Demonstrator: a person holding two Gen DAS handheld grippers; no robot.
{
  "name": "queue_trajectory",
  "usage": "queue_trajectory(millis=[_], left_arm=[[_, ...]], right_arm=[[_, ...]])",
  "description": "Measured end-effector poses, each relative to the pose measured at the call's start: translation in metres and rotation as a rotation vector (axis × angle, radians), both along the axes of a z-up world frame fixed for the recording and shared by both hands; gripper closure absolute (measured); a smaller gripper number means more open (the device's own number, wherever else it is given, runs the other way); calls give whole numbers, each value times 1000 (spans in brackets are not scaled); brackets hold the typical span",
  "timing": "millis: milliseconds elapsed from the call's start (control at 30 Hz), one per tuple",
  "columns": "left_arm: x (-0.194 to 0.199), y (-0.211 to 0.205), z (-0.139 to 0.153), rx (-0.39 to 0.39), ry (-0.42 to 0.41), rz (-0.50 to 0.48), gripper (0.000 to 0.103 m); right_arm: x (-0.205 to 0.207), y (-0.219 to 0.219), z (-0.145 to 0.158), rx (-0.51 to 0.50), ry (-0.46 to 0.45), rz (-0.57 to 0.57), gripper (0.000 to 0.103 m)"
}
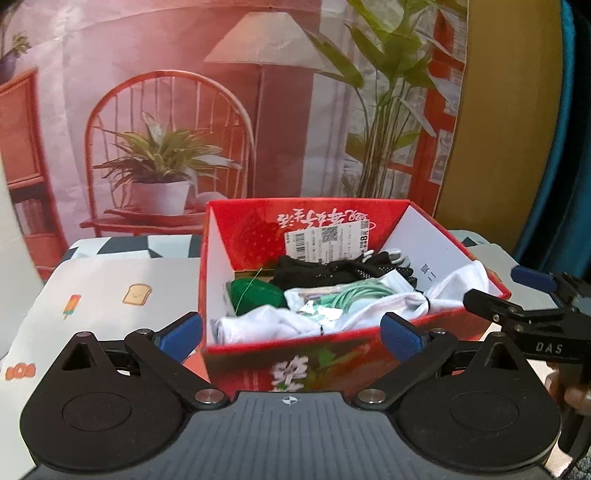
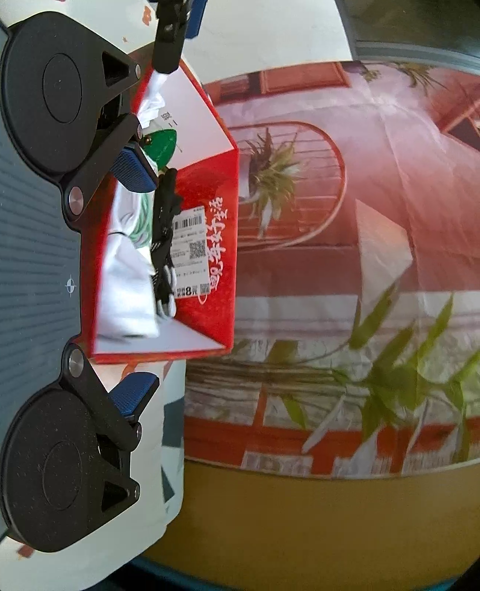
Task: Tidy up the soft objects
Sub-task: 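Move both tools down to the grey knit cloth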
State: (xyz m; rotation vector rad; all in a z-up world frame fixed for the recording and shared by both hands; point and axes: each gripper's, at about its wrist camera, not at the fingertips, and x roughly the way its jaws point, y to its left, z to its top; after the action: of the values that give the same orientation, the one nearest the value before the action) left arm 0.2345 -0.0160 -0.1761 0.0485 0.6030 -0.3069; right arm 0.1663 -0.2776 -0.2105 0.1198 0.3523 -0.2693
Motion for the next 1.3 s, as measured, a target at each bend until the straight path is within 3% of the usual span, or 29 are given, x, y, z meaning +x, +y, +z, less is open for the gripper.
queue_trajectory(millis=[333,700,967,1300], left_arm=[[-36,13,-40,-6,27,65,0],[-40,30,-96,-24,184,150,0],[-37,35,-115,-31,245,170,0],[-45,27,-122,24,189,154,0]], right_arm=[[-35,18,-35,5,-28,6,0],[-32,31,-85,44,149,4,0],[-14,37,-96,41,285,19,0],[-10,23,-102,138,307,26,0]])
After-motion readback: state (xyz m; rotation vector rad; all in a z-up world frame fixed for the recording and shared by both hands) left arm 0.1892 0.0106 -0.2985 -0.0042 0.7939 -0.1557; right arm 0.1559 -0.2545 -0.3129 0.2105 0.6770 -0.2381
